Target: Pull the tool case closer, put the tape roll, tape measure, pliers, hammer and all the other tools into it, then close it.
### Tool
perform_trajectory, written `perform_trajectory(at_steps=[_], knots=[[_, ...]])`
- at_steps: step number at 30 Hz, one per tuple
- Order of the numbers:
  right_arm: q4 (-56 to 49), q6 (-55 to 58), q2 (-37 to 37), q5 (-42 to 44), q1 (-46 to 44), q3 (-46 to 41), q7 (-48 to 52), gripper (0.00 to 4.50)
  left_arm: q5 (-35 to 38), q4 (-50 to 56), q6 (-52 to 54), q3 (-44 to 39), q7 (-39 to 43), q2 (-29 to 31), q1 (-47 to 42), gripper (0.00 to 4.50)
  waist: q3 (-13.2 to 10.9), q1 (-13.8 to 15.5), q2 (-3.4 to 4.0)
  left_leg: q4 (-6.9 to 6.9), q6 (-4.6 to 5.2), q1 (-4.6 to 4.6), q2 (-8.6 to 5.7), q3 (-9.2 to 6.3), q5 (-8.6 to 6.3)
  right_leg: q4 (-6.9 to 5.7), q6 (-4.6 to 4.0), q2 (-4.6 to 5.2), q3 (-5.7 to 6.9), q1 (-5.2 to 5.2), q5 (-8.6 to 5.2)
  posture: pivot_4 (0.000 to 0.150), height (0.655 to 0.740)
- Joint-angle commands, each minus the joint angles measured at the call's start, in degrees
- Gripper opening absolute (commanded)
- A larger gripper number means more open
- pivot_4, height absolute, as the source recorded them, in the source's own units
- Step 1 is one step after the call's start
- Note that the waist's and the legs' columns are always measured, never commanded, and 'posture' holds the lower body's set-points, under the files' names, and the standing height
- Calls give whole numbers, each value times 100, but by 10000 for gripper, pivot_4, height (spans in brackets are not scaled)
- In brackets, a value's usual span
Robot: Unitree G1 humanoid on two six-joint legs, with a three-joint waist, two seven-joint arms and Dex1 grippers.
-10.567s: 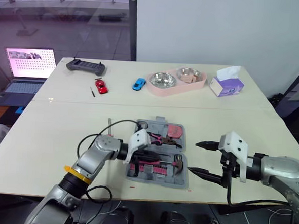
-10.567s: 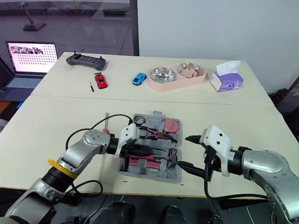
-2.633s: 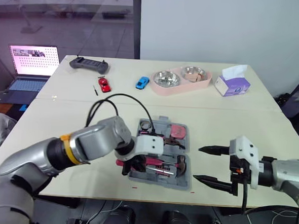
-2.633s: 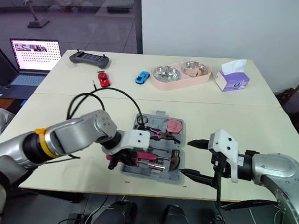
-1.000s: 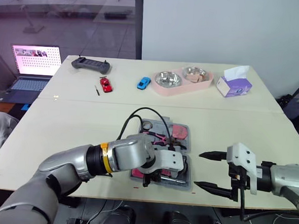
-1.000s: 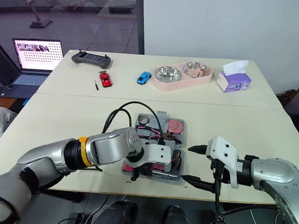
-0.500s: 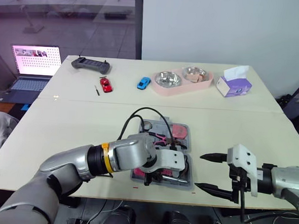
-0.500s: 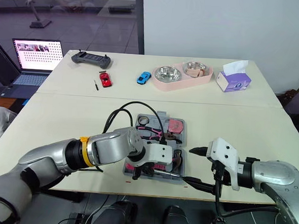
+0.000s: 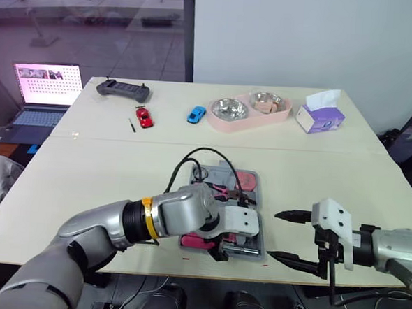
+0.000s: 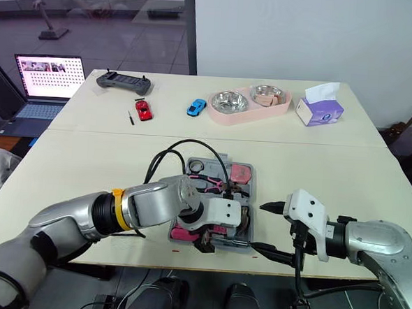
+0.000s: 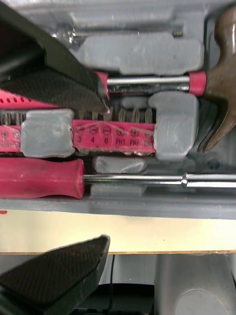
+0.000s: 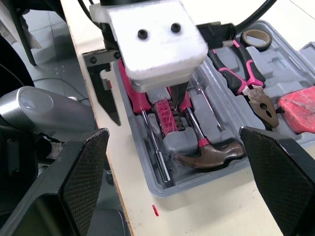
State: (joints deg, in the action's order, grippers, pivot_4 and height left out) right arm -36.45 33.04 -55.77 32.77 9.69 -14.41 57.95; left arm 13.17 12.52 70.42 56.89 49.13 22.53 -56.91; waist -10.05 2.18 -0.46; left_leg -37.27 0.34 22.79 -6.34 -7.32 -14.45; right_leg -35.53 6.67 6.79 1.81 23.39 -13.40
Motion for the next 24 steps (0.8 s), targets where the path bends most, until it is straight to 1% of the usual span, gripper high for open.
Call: perform_trajectory(at_steps=[1,2,3,6,7,9,10,11,12,14,15,16,18,19,22,24], knots=[[-159,-42,-15,45,-94,-75,-31,45000,66,266,-269,-616,175,325,-130,42207,0,-3,0,0,0,-1,0,0,0,0,0,0,0,-1,0,1500,7400],[-160,-35,-18,46,-107,-73,-39,45000,105,300,-371,-767,265,463,-91,42207,0,-9,0,0,0,-2,0,1,0,0,0,0,0,-1,0,1500,7400],[-164,-27,-17,43,-122,-71,-55,45000,213,318,-617,-1092,365,602,87,42207,0,-8,0,1,0,-3,2,1,0,0,0,-1,-1,0,0,1500,7400],[-171,-20,-9,39,-144,-69,-86,45000,477,177,-1893,-2027,676,866,814,42207,4,1,7,11,-1,-13,3,3,0,-1,-2,0,-5,-1,-1,1500,7400],[-169,-20,-5,41,-142,-72,-91,45000,440,84,-2426,-2206,828,1054,1090,39842,5,4,9,12,-2,-16,5,2,1,-2,-2,-1,-6,-3,-1,1500,7400],[-154,-28,-1,35,-138,-81,-95,45000,292,-97,-3208,-2398,1135,1444,1555,34226,4,2,8,13,-3,-16,5,4,1,0,-4,1,-8,-3,-1,1500,7400],[-140,-29,5,33,-143,-84,-103,45000,307,-178,-3457,-2527,1231,1527,1762,28722,5,5,8,12,-4,-16,7,4,1,1,-6,3,-9,-4,0,1500,7400],[-118,-34,6,29,-152,-88,-102,45000,391,-239,-3646,-2696,1283,1526,1959,24278,5,7,9,12,-4,-16,7,4,2,2,-7,3,-9,-4,0,1500,7400],[-91,-44,6,23,-159,-89,-97,45000,548,-267,-3772,-2897,1320,1475,2170,19165,5,10,9,12,-4,-16,7,4,2,3,-10,3,-10,-4,0,1500,7400],[-12,-56,22,23,-205,-78,-98,45000,1106,-343,-3874,-3432,1387,1200,2734,8427,6,24,10,11,-4,-15,6,4,1,12,-16,3,-10,-9,-1,1500,7400],[31,-59,29,4,-242,-58,-114,45000,1181,-442,-4019,-3599,1376,1086,2972,3200,5,28,9,10,1,-16,4,4,-1,19,-16,4,-10,-14,-1,1500,7400],[72,-66,31,-17,-265,-47,-122,45000,1074,-520,-4379,-3637,1420,1031,3162,253,5,25,9,8,4,-15,3,4,-3,24,-15,4,-9,-17,-1,1500,7400],[141,-35,30,-10,-357,-37,-137,45000,755,-650,-5241,-3567,1548,996,3639,253,5,8,9,8,5,-14,1,5,-4,28,-14,8,-10,-17,0,1500,7400],[157,-21,25,2,-388,-45,-136,45000,787,-666,-5395,-3609,1552,908,3810,253,6,1,10,9,5,-16,4,6,-4,27,-15,11,-10,-16,1,1500,7400],[183,-24,7,21,-394,-89,-106,45000,996,-640,-5222,-3727,1502,712,4032,253,6,20,11,12,3,-19,14,11,-3,22,-22,7,-10,-14,2,1500,7400],[209,-18,-8,25,-407,-106,-98,45000,916,-597,-5266,-3682,1517,681,4155,253,6,21,11,10,2,-19,15,11,-2,22,-30,7,-10,-17,-1,1500,7400]])
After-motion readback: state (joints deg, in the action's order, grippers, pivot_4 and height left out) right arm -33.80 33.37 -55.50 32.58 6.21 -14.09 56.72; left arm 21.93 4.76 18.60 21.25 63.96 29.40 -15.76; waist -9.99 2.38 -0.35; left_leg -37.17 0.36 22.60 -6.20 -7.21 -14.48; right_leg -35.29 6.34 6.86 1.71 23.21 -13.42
